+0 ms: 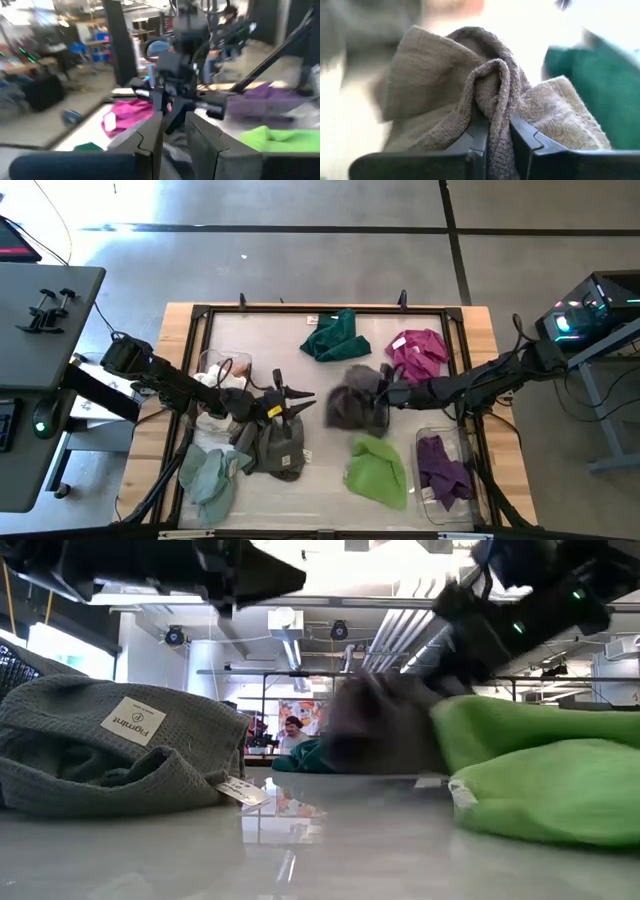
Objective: Sort towels by color in basket
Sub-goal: Put the gray towel into the right transparent bin
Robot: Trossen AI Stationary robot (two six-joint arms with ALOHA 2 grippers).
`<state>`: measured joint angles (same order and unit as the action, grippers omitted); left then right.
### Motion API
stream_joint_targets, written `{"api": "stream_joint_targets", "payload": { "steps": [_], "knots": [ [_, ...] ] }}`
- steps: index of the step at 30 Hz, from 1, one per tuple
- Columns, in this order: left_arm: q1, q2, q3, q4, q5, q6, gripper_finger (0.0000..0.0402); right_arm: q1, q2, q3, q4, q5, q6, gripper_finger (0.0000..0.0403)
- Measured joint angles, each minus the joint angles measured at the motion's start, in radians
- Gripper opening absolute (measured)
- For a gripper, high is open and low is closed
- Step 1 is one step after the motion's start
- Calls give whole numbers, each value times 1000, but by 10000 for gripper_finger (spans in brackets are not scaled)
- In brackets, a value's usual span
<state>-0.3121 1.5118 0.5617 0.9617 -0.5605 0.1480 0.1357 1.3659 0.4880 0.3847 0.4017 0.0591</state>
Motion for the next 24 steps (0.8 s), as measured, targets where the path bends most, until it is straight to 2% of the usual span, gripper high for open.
{"api": "stream_joint_targets", "payload": {
  "steps": [5, 11, 17, 21, 24],
  "knots": [
    [-41, 49, 101, -66, -52, 127, 71, -14, 6, 0, 305, 63, -124, 34],
    [-51, 80, 171, -95, -53, 149, 71, 4, 113, 1, 417, 76, -100, 33],
    [-29, 81, 172, -140, -52, 59, 71, 37, 327, 1, 526, 126, -10, 40],
    [-8, 81, 172, -229, -34, -22, 71, 35, 448, 1, 621, 104, -14, 45],
    [17, 81, 172, -318, -25, -137, 71, 22, 490, 16, 634, 88, -19, 64]
  ]
}}
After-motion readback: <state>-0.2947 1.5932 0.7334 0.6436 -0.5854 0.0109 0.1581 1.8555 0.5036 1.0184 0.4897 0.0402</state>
